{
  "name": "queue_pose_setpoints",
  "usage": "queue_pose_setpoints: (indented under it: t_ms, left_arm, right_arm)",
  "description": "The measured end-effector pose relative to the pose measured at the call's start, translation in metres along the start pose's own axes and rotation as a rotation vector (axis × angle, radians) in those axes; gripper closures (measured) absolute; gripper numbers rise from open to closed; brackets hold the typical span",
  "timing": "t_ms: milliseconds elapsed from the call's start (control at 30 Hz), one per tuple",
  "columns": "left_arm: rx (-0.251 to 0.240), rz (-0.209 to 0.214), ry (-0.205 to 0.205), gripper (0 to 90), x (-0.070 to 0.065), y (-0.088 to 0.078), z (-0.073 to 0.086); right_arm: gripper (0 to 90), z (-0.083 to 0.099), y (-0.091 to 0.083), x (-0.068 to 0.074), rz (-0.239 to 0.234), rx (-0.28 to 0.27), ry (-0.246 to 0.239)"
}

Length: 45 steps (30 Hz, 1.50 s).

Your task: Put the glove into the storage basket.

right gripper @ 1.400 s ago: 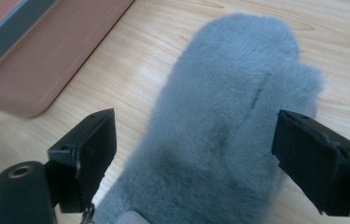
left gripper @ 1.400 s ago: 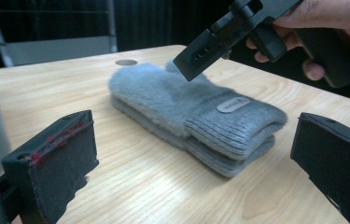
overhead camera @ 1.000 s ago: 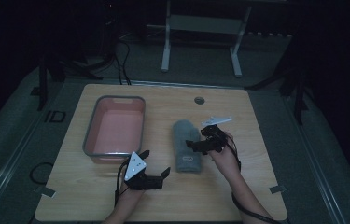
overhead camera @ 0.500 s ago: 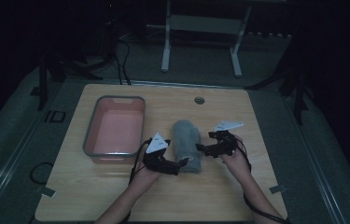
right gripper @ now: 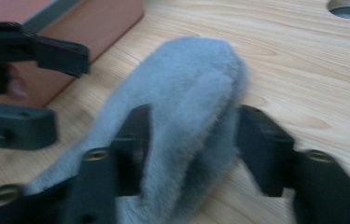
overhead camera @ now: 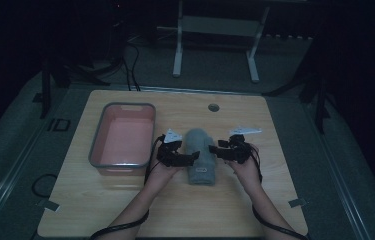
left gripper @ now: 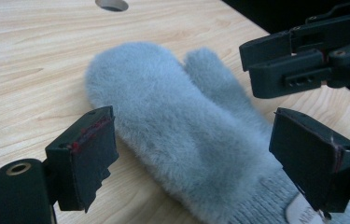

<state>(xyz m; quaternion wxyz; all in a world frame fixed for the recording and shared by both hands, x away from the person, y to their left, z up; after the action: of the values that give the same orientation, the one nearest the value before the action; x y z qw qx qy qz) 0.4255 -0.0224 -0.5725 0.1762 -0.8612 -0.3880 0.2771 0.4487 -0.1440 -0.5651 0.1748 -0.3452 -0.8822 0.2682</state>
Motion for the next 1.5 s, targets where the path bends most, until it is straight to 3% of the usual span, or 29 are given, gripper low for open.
queue_pose_setpoints:
  t_ms: [133, 233, 500, 667, 833, 933, 1033, 1167, 1267, 1300, 1500]
  left_arm:
    - [0.048, 0.014, -0.006, 20.4, -0.002, 0.007, 0.01]
    - [0.095, 0.005, 0.026, 20.6, -0.004, 0.015, 0.019]
    - [0.141, -0.023, -0.037, 24.2, -0.001, 0.022, 0.029]
    - [0.18, -0.03, -0.06, 22.4, 0.005, 0.027, 0.034]
    - [0.208, 0.027, -0.097, 22.2, 0.008, 0.033, 0.038]
    - [0.205, 0.047, -0.083, 23.2, 0.007, 0.036, 0.037]
    - [0.213, 0.1, -0.099, 35.1, 0.002, 0.038, 0.037]
    - [0.221, 0.157, -0.149, 49.8, -0.001, 0.04, 0.038]
    - [0.212, 0.182, -0.133, 60.9, -0.005, 0.039, 0.038]
    - [0.207, 0.179, -0.121, 68.9, -0.006, 0.039, 0.037]
    - [0.205, 0.184, -0.089, 75.3, -0.013, 0.033, 0.03]
  right_arm:
    - [49.5, 0.013, 0.008, 0.001, -0.008, 0.057, 0.006]
    - [46.4, 0.028, 0.013, 0.001, -0.009, 0.1, 0.013]
    - [45.2, 0.045, 0.019, -0.005, -0.03, 0.148, 0.103]
    - [37.5, 0.046, 0.021, -0.002, -0.014, 0.161, 0.076]
    - [38.9, 0.049, 0.025, -0.003, -0.05, 0.191, 0.087]
    - [47.4, 0.049, 0.027, 0.0, -0.077, 0.191, 0.078]
    - [58.2, 0.05, 0.028, 0.003, -0.118, 0.177, 0.094]
    - [66.7, 0.051, 0.028, 0.005, -0.146, 0.169, 0.112]
    - [71.2, 0.051, 0.028, 0.007, -0.159, 0.165, 0.114]
    - [72.4, 0.05, 0.027, 0.008, -0.149, 0.164, 0.106]
    - [76.9, 0.047, 0.021, 0.01, -0.125, 0.156, 0.069]
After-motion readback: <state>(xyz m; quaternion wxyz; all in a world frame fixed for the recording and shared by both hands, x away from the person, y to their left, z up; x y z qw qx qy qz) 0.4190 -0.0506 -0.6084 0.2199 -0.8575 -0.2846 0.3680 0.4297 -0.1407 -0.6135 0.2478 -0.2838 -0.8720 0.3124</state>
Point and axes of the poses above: each handheld gripper's, and its own axes: y roughly forward along the jaws, z roughly out of its underside, x roughly to its left, the point moved 10 cm from there along y, roughly forward along the jaws, and after that the axes turned 7 degrees about -y, right-handed, at the moved point
